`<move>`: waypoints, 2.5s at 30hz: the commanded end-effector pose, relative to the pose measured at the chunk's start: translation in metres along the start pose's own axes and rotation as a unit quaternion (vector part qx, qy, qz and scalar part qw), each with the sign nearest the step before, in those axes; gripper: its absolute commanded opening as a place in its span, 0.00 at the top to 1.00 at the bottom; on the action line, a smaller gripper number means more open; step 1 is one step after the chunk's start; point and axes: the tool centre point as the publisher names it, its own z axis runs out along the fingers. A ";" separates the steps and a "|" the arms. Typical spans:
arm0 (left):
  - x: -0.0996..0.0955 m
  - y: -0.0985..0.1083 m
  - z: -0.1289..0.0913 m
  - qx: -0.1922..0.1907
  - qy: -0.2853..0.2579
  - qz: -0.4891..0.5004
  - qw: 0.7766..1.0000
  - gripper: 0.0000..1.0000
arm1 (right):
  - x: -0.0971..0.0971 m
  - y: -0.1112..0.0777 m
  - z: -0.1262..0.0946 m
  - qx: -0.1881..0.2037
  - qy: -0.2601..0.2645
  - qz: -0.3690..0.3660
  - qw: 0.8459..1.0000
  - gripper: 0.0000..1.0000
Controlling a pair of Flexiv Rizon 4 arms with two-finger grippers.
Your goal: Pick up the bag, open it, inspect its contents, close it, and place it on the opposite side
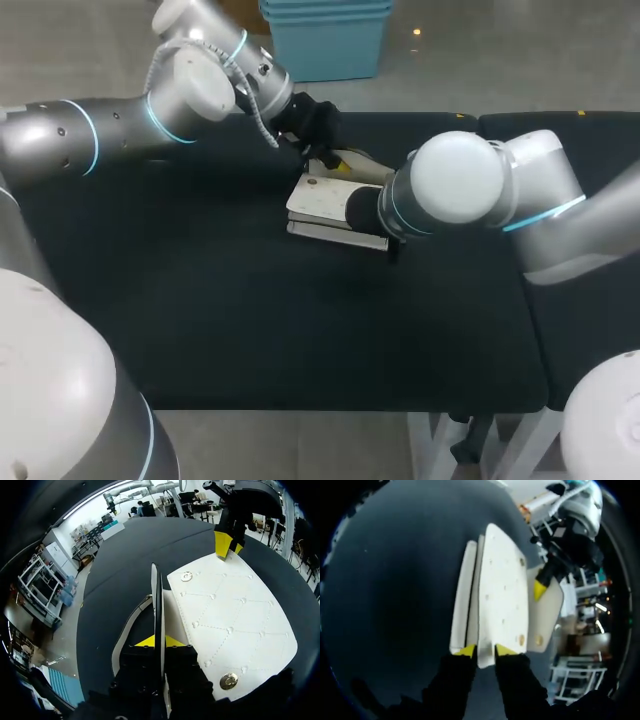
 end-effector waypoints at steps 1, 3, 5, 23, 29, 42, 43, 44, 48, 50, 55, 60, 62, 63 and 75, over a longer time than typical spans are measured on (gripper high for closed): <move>-0.001 0.003 0.002 0.003 0.001 0.001 1.000 1.00 | -0.003 -0.003 -0.025 -0.003 -0.002 0.003 1.000 0.00; -0.001 0.003 0.002 0.003 0.001 0.001 1.000 1.00 | -0.003 -0.004 -0.032 -0.004 -0.002 0.001 1.000 0.00; -0.001 0.003 0.002 0.003 0.001 0.001 1.000 1.00 | -0.002 -0.004 -0.036 -0.003 0.003 0.001 1.000 0.00; 0.000 -0.010 -0.032 0.010 -0.043 -0.052 0.998 1.00 | -0.046 0.018 -0.082 0.002 0.022 -0.023 0.999 1.00; 0.002 -0.031 -0.056 -0.018 -0.064 -0.075 0.995 1.00 | -0.057 0.024 -0.084 0.005 0.031 -0.026 0.999 1.00; 0.006 -0.061 -0.081 -0.001 -0.063 -0.094 0.994 1.00 | -0.079 0.040 -0.089 -0.040 0.074 -0.026 0.996 1.00; 0.006 -0.061 -0.081 -0.001 -0.063 -0.094 0.994 1.00 | -0.079 0.040 -0.089 -0.040 0.074 -0.026 0.996 1.00; 0.006 -0.061 -0.081 -0.001 -0.063 -0.094 0.994 1.00 | -0.079 0.040 -0.089 -0.040 0.074 -0.026 0.996 1.00; 0.006 -0.061 -0.081 -0.001 -0.063 -0.094 0.994 1.00 | -0.079 0.040 -0.089 -0.040 0.074 -0.026 0.996 1.00; 0.006 -0.061 -0.081 -0.001 -0.063 -0.094 0.994 1.00 | -0.079 0.040 -0.089 -0.040 0.074 -0.026 0.996 1.00; 0.006 -0.061 -0.080 0.008 -0.068 -0.096 0.993 1.00 | -0.085 0.045 -0.083 -0.028 0.084 -0.014 0.996 1.00; 0.008 -0.066 -0.085 0.010 -0.070 -0.102 0.992 1.00 | -0.090 0.046 -0.076 -0.015 0.085 -0.005 0.996 1.00; 0.008 -0.068 -0.088 0.012 -0.065 -0.099 0.993 1.00 | -0.093 0.046 -0.072 -0.008 0.082 -0.003 0.997 1.00; 0.007 -0.069 -0.088 0.010 -0.064 -0.098 0.993 1.00 | -0.095 0.046 -0.072 -0.010 0.079 -0.002 0.997 1.00; 0.000 -0.080 -0.101 0.011 -0.060 -0.106 0.992 1.00 | -0.112 0.048 -0.044 -0.002 0.069 0.004 0.998 1.00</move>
